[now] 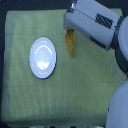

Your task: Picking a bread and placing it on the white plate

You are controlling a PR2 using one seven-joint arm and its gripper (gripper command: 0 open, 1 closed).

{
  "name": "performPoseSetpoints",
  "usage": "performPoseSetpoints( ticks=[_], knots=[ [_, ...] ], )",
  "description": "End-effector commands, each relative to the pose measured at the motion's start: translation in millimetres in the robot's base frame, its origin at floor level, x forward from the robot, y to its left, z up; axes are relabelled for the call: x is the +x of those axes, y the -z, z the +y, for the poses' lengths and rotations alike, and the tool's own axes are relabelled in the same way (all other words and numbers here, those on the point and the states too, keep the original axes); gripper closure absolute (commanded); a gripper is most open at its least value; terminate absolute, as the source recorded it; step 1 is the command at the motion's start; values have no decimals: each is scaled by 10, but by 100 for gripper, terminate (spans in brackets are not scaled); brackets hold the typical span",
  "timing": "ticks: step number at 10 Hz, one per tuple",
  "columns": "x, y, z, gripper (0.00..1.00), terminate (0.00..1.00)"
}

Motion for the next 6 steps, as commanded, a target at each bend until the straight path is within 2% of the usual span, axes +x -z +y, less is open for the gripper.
performPoseSetpoints(
  ticks=[1,4,6],
  knots=[
    [20,-629,238,100,0],
    [-266,-687,1029,100,0],
    [-300,-703,1353,100,0]
  ],
)
